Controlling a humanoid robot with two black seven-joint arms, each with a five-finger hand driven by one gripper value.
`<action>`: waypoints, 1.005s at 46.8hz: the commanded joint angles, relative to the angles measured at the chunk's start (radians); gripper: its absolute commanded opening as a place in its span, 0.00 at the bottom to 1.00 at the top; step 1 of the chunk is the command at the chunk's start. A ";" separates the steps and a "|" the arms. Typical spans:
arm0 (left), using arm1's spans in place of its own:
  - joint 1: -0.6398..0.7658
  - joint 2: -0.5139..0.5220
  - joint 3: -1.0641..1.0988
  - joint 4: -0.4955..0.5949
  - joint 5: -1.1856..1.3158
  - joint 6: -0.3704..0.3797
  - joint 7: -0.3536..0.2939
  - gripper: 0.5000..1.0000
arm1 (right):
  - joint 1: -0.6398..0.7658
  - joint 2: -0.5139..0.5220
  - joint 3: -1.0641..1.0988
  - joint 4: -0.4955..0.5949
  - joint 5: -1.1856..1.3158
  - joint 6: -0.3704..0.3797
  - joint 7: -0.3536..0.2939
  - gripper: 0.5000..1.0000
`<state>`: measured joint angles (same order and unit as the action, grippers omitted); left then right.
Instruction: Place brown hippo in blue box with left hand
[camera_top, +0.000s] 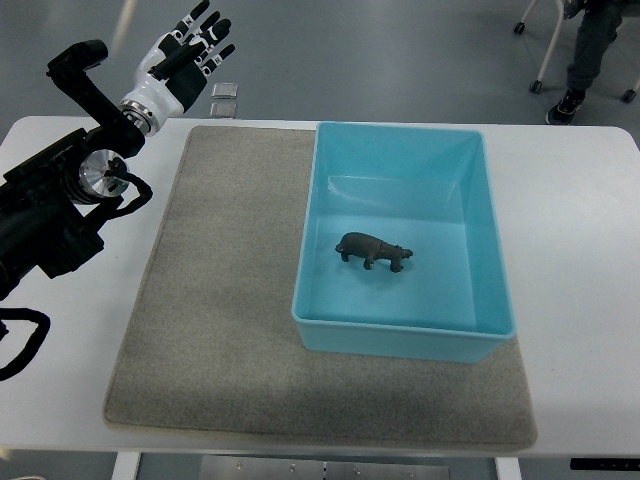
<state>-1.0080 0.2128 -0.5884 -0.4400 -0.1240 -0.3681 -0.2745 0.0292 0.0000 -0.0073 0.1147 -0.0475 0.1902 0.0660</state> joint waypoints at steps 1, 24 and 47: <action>0.000 -0.010 -0.014 0.000 0.000 0.003 -0.002 0.99 | 0.000 0.000 0.000 0.000 0.000 0.000 0.000 0.87; 0.022 -0.015 -0.014 0.000 0.015 -0.002 -0.012 0.99 | 0.000 0.000 0.001 0.000 0.000 0.000 0.000 0.87; 0.043 -0.015 -0.016 0.000 0.009 -0.002 -0.012 0.99 | 0.000 0.000 0.003 0.000 0.002 0.002 0.000 0.87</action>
<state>-0.9650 0.1980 -0.6044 -0.4403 -0.1125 -0.3698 -0.2870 0.0292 0.0000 -0.0071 0.1145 -0.0475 0.1902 0.0659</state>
